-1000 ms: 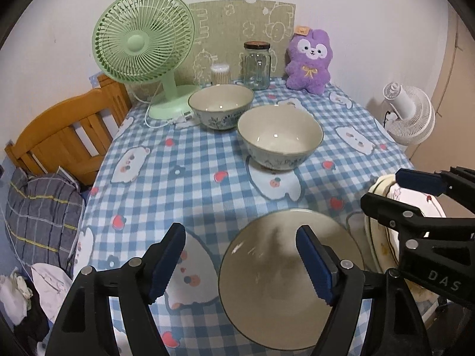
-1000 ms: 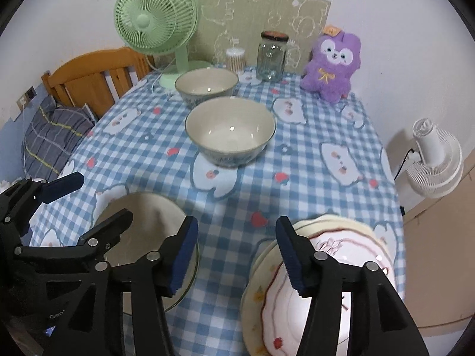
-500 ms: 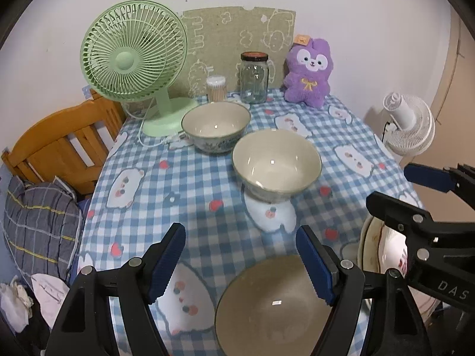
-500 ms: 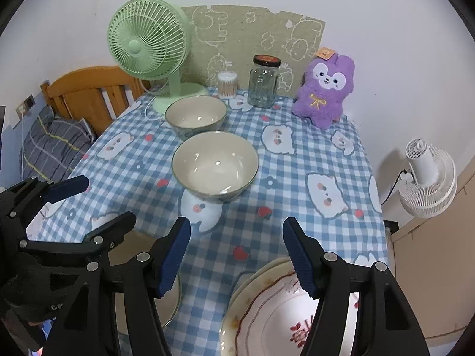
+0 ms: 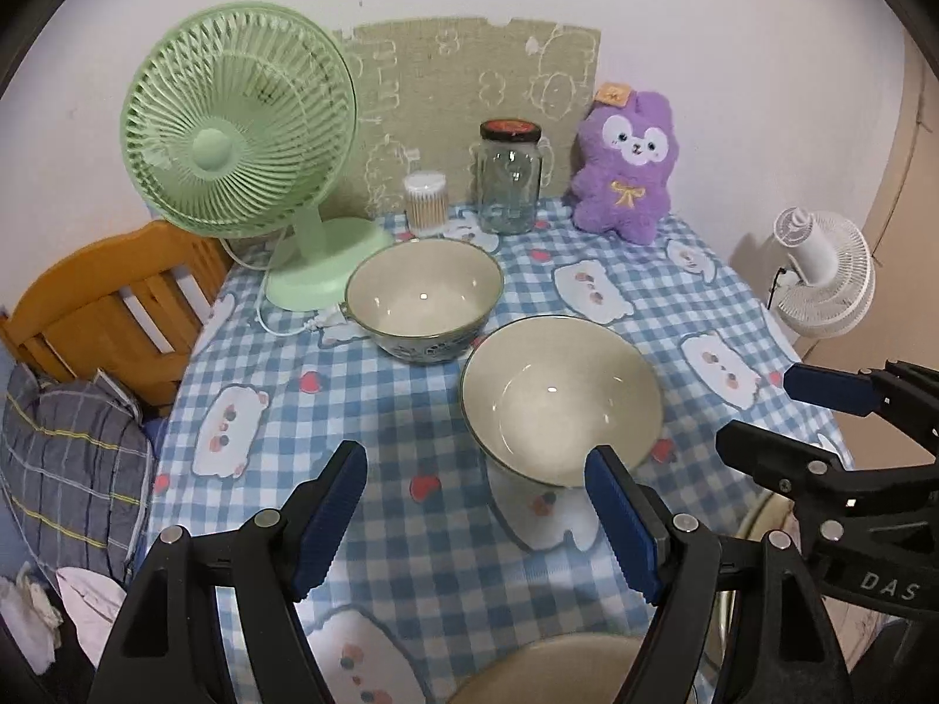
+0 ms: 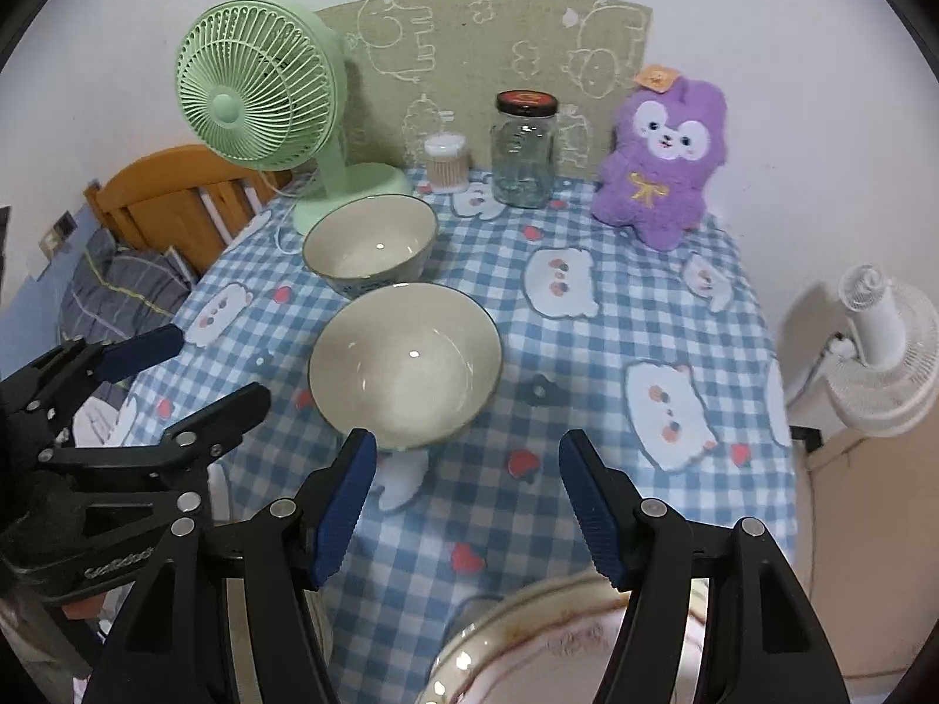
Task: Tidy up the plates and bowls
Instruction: 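Move both tools to the next white patterned bowl, then close both tools on the rim of the second white bowl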
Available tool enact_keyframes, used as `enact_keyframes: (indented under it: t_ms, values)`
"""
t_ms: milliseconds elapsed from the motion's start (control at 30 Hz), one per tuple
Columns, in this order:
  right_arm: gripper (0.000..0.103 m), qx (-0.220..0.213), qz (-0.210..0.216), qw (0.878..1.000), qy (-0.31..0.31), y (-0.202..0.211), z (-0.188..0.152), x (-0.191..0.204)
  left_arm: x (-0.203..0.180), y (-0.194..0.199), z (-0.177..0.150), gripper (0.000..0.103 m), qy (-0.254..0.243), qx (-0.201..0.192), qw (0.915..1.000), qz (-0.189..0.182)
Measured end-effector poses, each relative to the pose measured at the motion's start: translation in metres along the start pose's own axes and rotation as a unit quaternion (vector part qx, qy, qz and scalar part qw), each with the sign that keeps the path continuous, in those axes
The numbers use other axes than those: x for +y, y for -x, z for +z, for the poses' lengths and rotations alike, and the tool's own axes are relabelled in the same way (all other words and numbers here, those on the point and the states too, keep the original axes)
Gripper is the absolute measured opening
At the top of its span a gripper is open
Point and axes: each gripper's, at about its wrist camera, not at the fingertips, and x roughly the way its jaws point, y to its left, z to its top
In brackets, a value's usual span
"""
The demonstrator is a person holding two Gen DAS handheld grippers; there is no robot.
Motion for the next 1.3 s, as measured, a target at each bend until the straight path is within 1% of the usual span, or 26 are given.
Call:
enact_keyframes:
  t_ms: [133,233,300,400,500,633,767,1000,1067,1100,1167,1200,1233,1300]
  values:
    - [0.068,0.001,-0.007,1.0,0.013,-0.017,0.01,-0.002,0.002,-0.021,0.009,0.078,0.0,0.015,0.9999,0.003]
    - [0.068,0.007,-0.009,1.0,0.015,-0.03,0.016,-0.004,0.001,-0.031,0.015,0.078,-0.005,0.018,0.9998,0.001]
    - [0.068,0.006,-0.011,1.0,0.01,-0.038,0.021,-0.007,0.002,-0.039,0.019,0.077,-0.007,0.022,0.9997,0.002]
    - [0.068,0.004,-0.003,1.0,-0.007,-0.049,0.027,-0.013,0.003,-0.052,0.024,0.077,-0.011,0.029,0.9995,0.002]
    - [0.068,0.007,-0.011,1.0,-0.012,-0.062,0.032,-0.016,0.007,-0.065,0.025,0.077,-0.01,0.04,0.9991,-0.001]
    - [0.068,0.022,-0.014,1.0,-0.002,-0.08,0.035,-0.014,0.008,-0.081,0.026,0.07,-0.013,0.053,0.9985,-0.005]
    - [0.068,0.026,-0.017,1.0,-0.002,-0.092,0.036,-0.015,0.008,-0.096,0.026,0.064,-0.012,0.066,0.9977,-0.008]
    - [0.067,0.034,-0.024,0.999,-0.003,-0.11,0.035,-0.019,0.007,-0.115,0.027,0.059,-0.009,0.077,0.9969,-0.013]
    - [0.059,0.04,-0.023,0.999,-0.003,-0.115,0.035,-0.02,0.006,-0.119,0.027,0.053,-0.005,0.084,0.9962,-0.019]
    - [0.055,0.043,-0.023,0.999,-0.003,-0.117,0.035,-0.02,0.007,-0.12,0.027,0.051,-0.002,0.087,0.9959,-0.025]
    - [0.053,0.045,-0.021,0.999,-0.002,-0.121,0.034,-0.02,0.006,-0.121,0.027,0.05,-0.001,0.089,0.9956,-0.029]
    - [0.046,0.045,-0.019,0.999,-0.002,-0.122,0.033,-0.02,0.005,-0.122,0.028,0.048,-0.003,0.089,0.9955,-0.032]
    - [0.042,0.047,-0.017,0.999,0.0,-0.123,0.034,-0.02,0.004,-0.122,0.028,0.042,-0.004,0.09,0.9953,-0.035]
    - [0.039,0.045,-0.018,0.999,-0.001,-0.123,0.034,-0.02,0.003,-0.122,0.028,0.039,-0.007,0.093,0.995,-0.037]
